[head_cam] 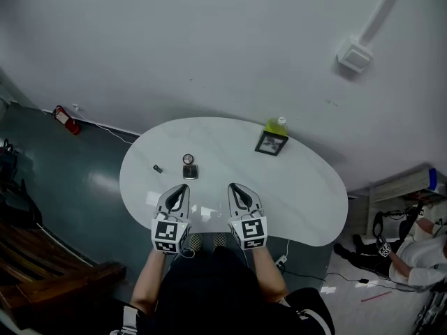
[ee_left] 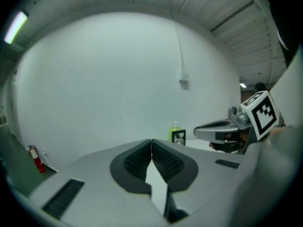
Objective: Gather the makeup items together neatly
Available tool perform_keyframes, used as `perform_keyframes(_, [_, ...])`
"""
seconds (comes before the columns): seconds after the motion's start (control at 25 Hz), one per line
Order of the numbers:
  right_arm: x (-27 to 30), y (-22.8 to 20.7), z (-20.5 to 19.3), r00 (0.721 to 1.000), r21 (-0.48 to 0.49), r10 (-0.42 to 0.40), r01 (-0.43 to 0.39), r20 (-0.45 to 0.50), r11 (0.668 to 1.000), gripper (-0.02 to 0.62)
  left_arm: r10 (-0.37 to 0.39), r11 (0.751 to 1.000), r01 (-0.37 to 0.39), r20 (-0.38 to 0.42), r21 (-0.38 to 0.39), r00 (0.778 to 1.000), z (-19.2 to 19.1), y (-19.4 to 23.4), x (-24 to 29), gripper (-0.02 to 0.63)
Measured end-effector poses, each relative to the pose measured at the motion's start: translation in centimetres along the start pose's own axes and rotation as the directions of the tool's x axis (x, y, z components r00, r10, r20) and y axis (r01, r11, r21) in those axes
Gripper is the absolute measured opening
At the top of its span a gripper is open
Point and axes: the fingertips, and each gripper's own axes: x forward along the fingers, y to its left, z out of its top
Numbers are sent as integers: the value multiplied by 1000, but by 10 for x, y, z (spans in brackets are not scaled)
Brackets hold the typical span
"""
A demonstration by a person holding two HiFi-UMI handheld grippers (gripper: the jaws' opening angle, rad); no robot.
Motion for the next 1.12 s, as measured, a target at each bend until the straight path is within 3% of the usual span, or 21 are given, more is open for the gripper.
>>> perform_keyframes(0.28, [22, 14, -7, 993, -14, 120, -120, -18, 993, 34, 119, 992, -121, -32, -37, 992, -13, 16, -12, 20])
perform_keyframes(0.48, [39, 23, -7, 990, -10, 135, -135, -29, 991, 34, 119, 992, -120, -39, -35, 992, -20, 34, -11, 20])
perform_keyframes(0.72, [77, 41, -8, 995, 1, 77, -77, -56, 997, 34, 39, 999, -40, -45, -11, 998, -21, 73, 7, 20])
perform_keyframes(1.12, [135, 61, -28, 982, 74, -126, 137, -139, 988, 34, -156, 988, 157, -96, -3, 983, -44, 147, 44, 20])
